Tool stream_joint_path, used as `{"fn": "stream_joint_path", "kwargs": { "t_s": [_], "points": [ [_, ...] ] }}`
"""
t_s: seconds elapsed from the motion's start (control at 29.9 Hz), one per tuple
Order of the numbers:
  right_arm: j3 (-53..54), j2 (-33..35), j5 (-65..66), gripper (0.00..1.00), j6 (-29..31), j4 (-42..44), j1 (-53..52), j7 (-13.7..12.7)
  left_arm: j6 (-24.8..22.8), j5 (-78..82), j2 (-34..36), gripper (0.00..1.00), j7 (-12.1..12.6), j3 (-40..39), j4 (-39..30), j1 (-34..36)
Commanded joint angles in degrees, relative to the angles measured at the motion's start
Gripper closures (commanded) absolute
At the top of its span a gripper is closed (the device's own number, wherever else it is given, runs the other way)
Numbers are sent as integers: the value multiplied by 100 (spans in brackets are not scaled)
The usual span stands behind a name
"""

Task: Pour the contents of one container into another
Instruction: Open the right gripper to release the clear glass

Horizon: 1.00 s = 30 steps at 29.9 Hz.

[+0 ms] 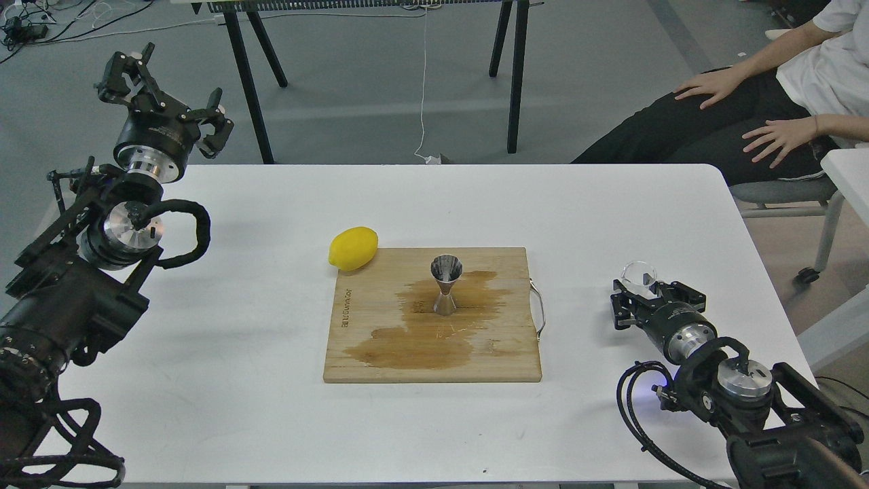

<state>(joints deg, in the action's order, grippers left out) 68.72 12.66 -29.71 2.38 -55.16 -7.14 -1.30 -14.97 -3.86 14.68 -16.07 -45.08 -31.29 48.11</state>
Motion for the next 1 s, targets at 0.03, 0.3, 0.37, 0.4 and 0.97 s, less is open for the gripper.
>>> {"fn": "stream_joint_path", "kwargs": {
  "t_s": [0.03,0.3,0.37,0.4,0.97],
  "points": [
    [-8,0,0,59,148,5,11,-1,3,0,8,0,-1,0,0,5],
    [1,-9,0,37,122,181,-7,7,3,0,0,0,-1,0,0,5],
    [1,-9,0,31,122,181,-7,7,3,0,0,0,-1,0,0,5],
    [1,-9,9,28,122,181,-7,7,3,0,0,0,-1,0,0,5],
    [1,-105,0,52,157,181,-7,25,100,0,0,0,7,0,-123,14]
  ]
}}
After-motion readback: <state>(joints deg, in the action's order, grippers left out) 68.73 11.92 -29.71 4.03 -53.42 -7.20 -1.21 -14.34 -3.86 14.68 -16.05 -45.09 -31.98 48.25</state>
